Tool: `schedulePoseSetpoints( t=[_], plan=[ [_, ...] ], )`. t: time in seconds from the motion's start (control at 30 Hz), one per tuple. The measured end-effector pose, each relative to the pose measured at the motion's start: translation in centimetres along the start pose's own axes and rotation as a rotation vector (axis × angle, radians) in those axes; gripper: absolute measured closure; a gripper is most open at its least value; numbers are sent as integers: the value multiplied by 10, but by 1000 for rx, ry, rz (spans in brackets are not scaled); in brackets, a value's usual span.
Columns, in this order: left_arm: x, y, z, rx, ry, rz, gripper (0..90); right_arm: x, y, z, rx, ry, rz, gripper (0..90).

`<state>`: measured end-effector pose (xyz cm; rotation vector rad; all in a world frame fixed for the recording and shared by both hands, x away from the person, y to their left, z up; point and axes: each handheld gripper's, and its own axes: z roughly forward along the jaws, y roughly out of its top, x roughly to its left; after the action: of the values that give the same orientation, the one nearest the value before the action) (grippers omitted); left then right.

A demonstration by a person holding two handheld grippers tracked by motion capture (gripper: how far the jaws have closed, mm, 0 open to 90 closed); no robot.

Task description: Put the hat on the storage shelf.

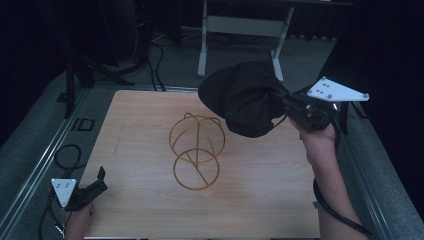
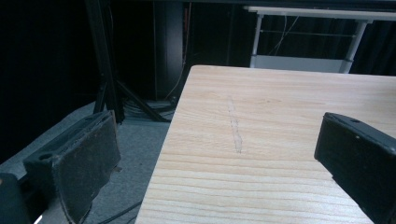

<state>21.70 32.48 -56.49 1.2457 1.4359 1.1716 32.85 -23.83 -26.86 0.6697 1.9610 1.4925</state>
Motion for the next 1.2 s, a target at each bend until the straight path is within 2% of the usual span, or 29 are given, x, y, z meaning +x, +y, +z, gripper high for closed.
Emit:
schedulePoseSetpoints(
  t=[0.3,0.47,0.87,1.03,1.2],
  plan=[
    [0,0,0,-1,-2,2,6,27,10,25,-16,69,-26,874],
    [0,0,0,-1,-3,3,6,40,12,38,-4,100,-39,874],
    [0,0,0,0,-5,2,6,68,15,60,-12,178,-44,874],
    [0,0,0,-1,-6,2,6,78,12,66,-6,208,-37,874],
    [0,0,0,-1,-7,3,6,86,4,72,16,215,-42,874]
  ],
)
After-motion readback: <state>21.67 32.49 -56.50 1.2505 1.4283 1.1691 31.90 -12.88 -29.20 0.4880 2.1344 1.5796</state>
